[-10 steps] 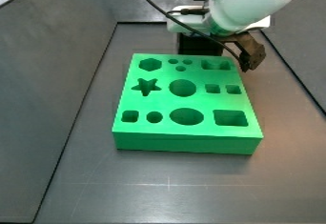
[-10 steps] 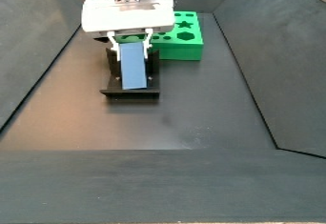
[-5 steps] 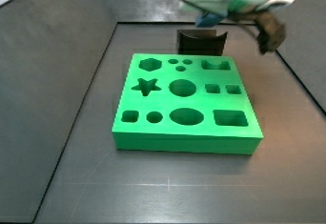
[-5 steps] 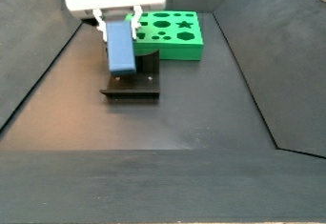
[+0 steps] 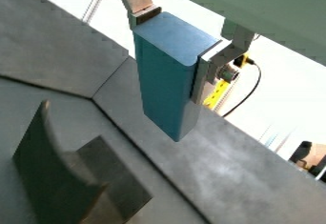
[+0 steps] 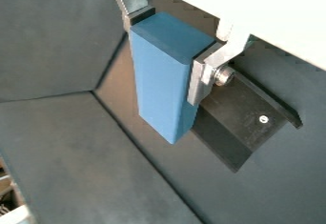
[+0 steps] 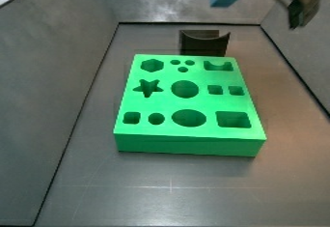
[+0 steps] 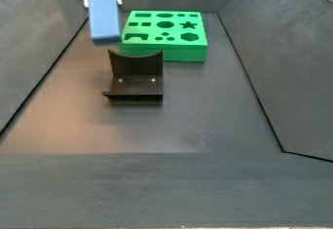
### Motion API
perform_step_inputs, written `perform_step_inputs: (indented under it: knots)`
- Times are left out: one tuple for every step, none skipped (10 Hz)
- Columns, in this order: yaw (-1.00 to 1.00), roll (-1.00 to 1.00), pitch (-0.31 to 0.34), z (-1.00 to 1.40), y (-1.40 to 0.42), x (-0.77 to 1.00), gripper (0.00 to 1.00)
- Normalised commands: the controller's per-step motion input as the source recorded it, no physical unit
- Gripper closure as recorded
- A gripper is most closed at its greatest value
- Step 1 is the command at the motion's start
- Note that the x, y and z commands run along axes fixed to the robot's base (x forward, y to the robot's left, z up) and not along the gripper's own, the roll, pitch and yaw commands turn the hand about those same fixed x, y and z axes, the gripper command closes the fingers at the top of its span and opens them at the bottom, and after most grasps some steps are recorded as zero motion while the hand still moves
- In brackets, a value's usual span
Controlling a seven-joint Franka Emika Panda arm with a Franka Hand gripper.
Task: Pick up the rectangle object. Move up. Place the rectangle object on the fixture. Regrasp the rectangle object. Move to above the board. Insert the rectangle object.
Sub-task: Move to above the board.
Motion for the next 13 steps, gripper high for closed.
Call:
perform_step_inputs:
  knots:
    - [0.12,-0.04,0.049,1.00,-0.07,0.23,1.00]
    - [0.10,-0.03,0.043,1.00,-0.07,0.21,1.00]
    - [0.09,-0.02,0.039,1.00,-0.06,0.20,1.00]
    - [0.07,-0.01,0.037,1.00,-0.06,0.18,1.00]
    - [0.06,0.00,0.040,1.00,-0.06,0.17,1.00]
    - [0.05,0.00,0.053,1.00,-0.06,0.16,1.00]
    - [0.04,0.01,0.075,0.94,-0.06,0.15,1.00]
    - [0.04,0.01,0.090,0.77,-0.05,0.12,1.00]
    - [0.04,0.02,0.112,0.54,-0.04,0.09,1.00]
    - [0.05,0.02,0.122,0.37,-0.03,0.08,1.00]
    - [-0.12,-1.00,-0.064,0.19,-0.95,-1.00,1.00]
    - [-0.12,-1.00,-0.068,0.16,-0.94,-1.00,1.00]
    - [-0.11,-1.00,-0.111,0.16,-0.86,-1.00,1.00]
